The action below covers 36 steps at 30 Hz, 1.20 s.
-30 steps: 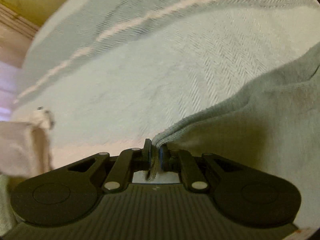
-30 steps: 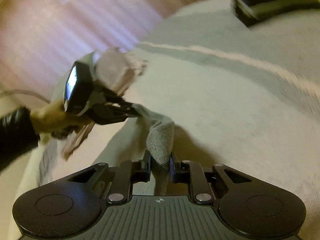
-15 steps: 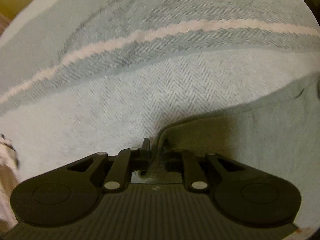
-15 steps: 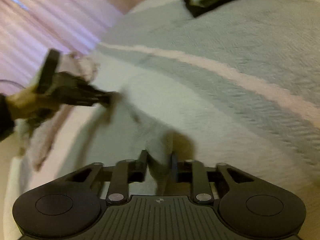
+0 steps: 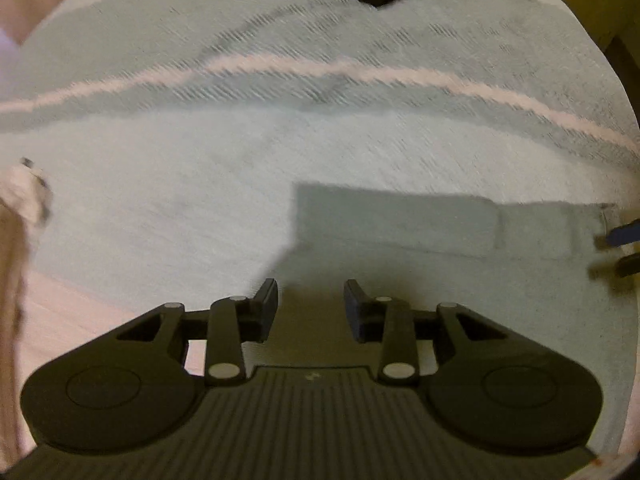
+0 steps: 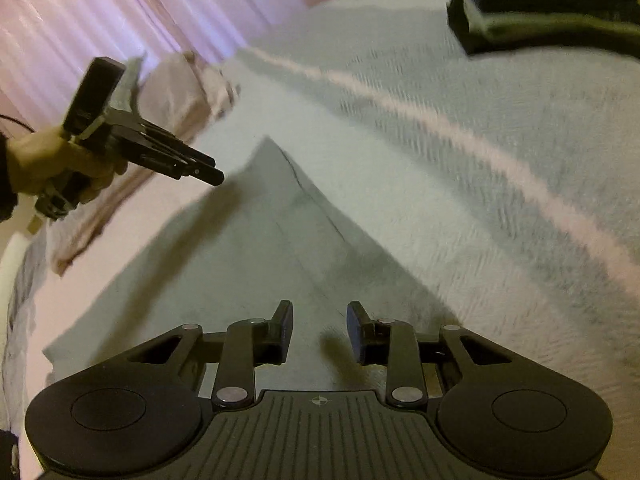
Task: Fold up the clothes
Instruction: 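Lower the garment flat onto the bed and open both grippers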
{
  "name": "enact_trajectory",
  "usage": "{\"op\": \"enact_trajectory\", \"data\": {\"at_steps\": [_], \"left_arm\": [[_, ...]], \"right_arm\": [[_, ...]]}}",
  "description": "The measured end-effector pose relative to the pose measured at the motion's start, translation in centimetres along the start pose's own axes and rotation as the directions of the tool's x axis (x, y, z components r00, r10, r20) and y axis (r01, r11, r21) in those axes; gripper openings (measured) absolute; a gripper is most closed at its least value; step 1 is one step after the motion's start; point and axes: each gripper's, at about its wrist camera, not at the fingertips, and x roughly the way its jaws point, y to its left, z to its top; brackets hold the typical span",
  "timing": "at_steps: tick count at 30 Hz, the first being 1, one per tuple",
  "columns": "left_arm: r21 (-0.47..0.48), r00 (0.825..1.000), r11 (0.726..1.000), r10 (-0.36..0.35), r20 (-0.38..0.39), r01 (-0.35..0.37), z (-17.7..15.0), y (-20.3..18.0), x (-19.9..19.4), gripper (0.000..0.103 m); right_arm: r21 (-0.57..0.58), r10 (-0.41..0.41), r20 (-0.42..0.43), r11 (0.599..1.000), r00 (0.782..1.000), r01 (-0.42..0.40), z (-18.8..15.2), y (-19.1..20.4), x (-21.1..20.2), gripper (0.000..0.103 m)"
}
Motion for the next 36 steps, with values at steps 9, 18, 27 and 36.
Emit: {"op": "enact_trajectory", "data": {"at_steps": [9, 18, 27, 36], "left_arm": [[-0.187, 0.998, 0.982, 0.035, 0.060, -0.023, -2.8, 1.1, -1.2, 0.031], [-0.593, 0.938, 0.788, 0.312, 0.152, -0.166, -18.3, 3.5, -24.3, 0.068], [-0.860, 0.903, 0.485, 0.424, 0.073, -0.158, -41.2, -8.4, -37.0, 0.093], [-0.921, 0.916, 0.344, 0.400, -0.030, -0.180, -54.2, -22.1, -42.0, 0.102]], "right_arm": [[0.015, -0.112, 0.009, 0.994, 0.994, 0.112, 1.4, -3.4, -1.5, 0.046], [-0.135, -0.048, -0.007, 0.990, 0.999, 0.047, 0.1, 7.7, -7.5, 0.063], [-0.175, -0.068, -0.005, 0.982, 0.998, 0.066, -8.8, 21.6, -13.7, 0.067], [-0.244, -0.146, -0.136, 0.964, 0.980, 0.110, -16.2, 29.8, -18.0, 0.069]]}}
